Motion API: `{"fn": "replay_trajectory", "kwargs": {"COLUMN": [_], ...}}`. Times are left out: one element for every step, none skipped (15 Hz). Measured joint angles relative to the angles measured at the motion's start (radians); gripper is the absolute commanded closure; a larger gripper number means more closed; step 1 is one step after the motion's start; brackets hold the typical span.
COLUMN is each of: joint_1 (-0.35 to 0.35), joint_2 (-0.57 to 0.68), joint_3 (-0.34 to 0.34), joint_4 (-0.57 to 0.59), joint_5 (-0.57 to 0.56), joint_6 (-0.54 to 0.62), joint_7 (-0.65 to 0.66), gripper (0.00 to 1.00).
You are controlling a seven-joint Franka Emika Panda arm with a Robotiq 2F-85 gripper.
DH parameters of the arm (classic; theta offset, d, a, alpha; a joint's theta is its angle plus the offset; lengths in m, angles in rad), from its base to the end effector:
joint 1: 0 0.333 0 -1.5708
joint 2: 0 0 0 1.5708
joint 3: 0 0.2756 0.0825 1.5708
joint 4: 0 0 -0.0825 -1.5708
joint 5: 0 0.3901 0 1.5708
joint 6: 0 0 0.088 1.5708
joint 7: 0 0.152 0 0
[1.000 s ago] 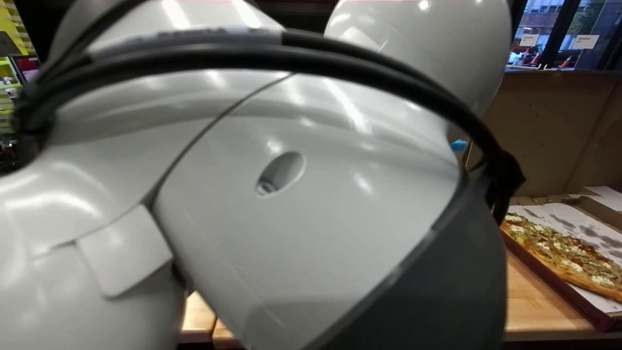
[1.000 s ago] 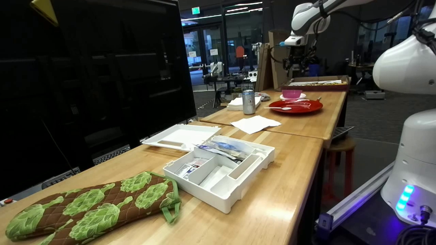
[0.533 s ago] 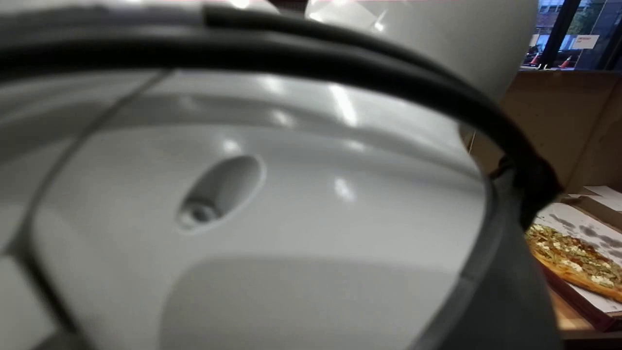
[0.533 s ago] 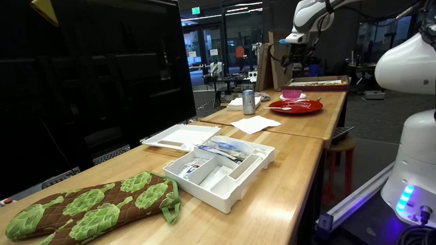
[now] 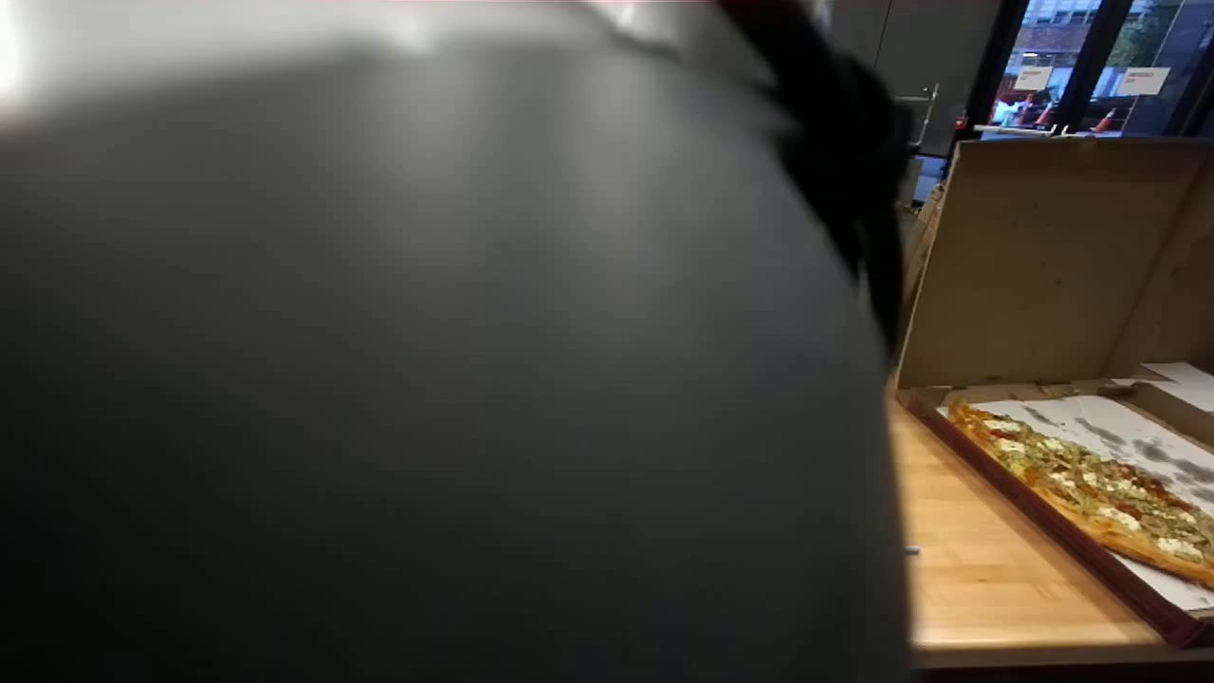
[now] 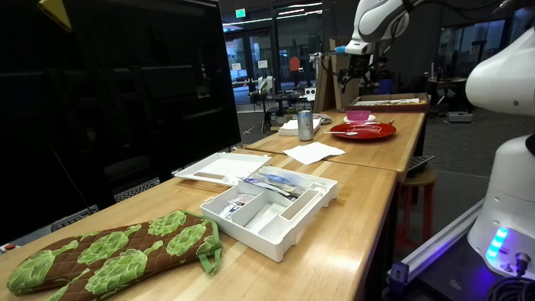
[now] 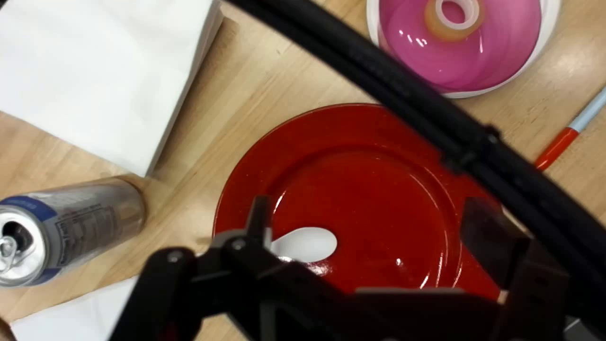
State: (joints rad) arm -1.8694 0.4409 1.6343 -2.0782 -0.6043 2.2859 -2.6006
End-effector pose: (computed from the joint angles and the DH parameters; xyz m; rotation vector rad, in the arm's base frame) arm 0.5575 -0.1833 0.3680 0.6867 2.7554 -0.0292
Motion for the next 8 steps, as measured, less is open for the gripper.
{"fn": "replay_trajectory", "kwargs": {"joint_1": [-0.031,-0.061,-0.088,-0.111,-0.131,-0.148,-0.158,-0.165], "joint_2": [-0.014,-0.022,-0.025,-0.026,-0.025,-0.021,-0.015,-0.008], "joint_3": [0.038,0.078,0.117,0.155,0.189,0.221,0.246,0.270], "joint_4": [-0.028,-0.052,-0.073,-0.091,-0.106,-0.119,-0.131,-0.141], "joint_5": [0.000,-0.004,-0.012,-0.028,-0.051,-0.081,-0.115,-0.153], "joint_6": [0.019,0.032,0.039,0.042,0.042,0.042,0.041,0.039], "joint_7": [0.002,0.010,0.025,0.044,0.069,0.100,0.133,0.169], "gripper": [0.00,0.00,0.00,0.00,0.00,0.00,0.00,0.00]}}
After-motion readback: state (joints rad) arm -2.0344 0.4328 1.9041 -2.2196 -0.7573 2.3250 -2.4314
